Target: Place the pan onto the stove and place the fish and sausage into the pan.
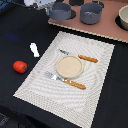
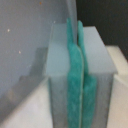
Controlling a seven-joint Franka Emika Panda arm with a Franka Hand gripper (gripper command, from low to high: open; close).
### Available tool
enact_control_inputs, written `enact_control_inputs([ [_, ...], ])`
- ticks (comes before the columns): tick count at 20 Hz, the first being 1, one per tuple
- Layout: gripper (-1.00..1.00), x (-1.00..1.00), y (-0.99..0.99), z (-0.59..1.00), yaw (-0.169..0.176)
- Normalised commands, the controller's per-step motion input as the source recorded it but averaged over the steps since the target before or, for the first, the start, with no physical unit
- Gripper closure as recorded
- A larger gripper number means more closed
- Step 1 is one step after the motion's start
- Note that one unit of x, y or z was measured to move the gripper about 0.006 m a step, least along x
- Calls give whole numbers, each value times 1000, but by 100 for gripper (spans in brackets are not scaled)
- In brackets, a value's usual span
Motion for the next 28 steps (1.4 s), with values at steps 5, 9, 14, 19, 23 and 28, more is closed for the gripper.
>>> enact_control_inputs([
  [5, 100, 276, 639, 217, 83],
  [9, 100, 327, 479, 160, 33],
  [14, 100, 388, 329, 26, 5],
  [19, 100, 387, 293, 0, 0],
  [23, 100, 432, 311, 0, 0],
  [28, 100, 471, 283, 0, 0],
])
